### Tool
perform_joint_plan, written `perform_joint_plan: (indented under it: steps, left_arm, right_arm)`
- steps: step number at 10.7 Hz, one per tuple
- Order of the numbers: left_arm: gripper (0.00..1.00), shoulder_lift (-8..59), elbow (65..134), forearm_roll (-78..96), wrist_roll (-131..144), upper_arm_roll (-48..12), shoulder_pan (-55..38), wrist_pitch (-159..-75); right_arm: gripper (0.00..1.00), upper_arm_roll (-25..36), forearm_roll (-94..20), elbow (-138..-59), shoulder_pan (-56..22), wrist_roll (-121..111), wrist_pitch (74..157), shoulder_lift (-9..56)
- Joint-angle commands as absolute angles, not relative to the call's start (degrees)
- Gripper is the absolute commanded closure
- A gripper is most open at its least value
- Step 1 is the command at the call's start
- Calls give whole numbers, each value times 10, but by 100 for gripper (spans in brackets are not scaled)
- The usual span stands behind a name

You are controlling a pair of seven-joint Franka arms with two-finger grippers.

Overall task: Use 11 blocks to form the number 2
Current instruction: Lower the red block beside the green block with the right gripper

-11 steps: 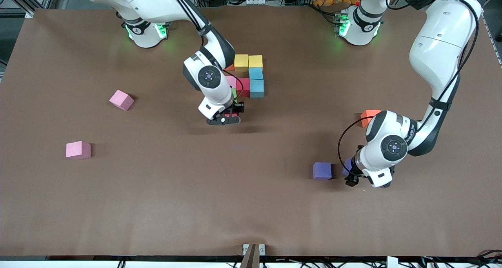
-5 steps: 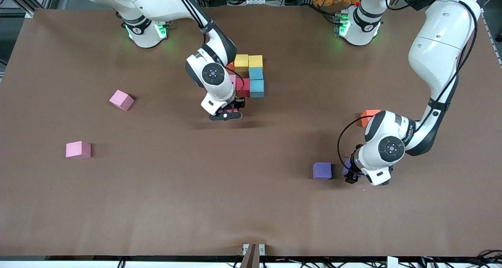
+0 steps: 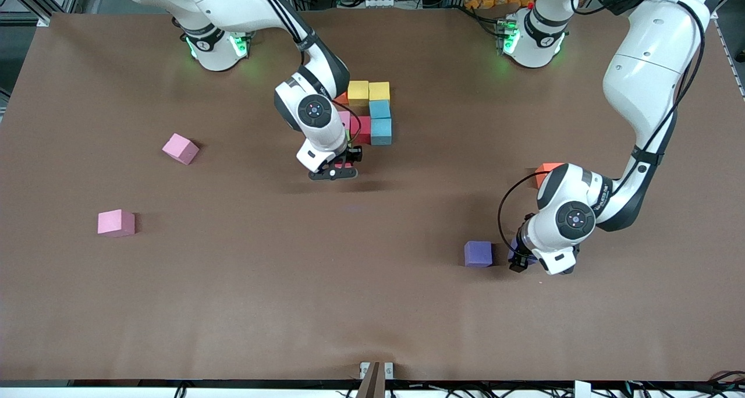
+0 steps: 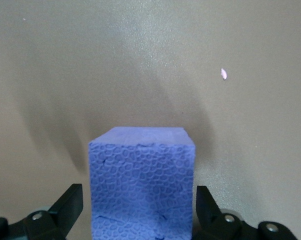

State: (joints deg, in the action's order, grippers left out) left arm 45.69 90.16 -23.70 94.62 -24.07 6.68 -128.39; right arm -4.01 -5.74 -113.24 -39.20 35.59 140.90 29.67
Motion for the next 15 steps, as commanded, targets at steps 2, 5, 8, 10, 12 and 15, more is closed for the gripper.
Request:
perform_joint_plan:
  steps: [2, 5, 8, 10, 12, 15]
  left_arm:
    - [0, 458, 899, -259, 962, -239, 67, -1276]
    - [0, 458, 899, -259, 962, -238, 67, -1276]
    - [0, 459, 899, -271, 963, -227, 60, -1276]
    - [48, 458, 897, -272, 962, -227, 60, -1276]
    - [79, 458, 897, -272, 961, -226, 60, -1276]
    - [100, 456, 896, -272, 962, -227, 61, -1276]
  right_arm:
    - [68, -41, -59, -1152, -388, 355, 1412, 276]
    - [66, -41, -59, -1152, -389, 355, 1414, 279]
    - [57, -41, -59, -1152, -389, 356, 1414, 281]
    - [39, -41, -59, -1152, -389, 358, 1414, 281]
    - [0, -41, -59, -1152, -388, 360, 1414, 280]
    - [0, -40, -59, -1151, -387, 360, 1414, 278]
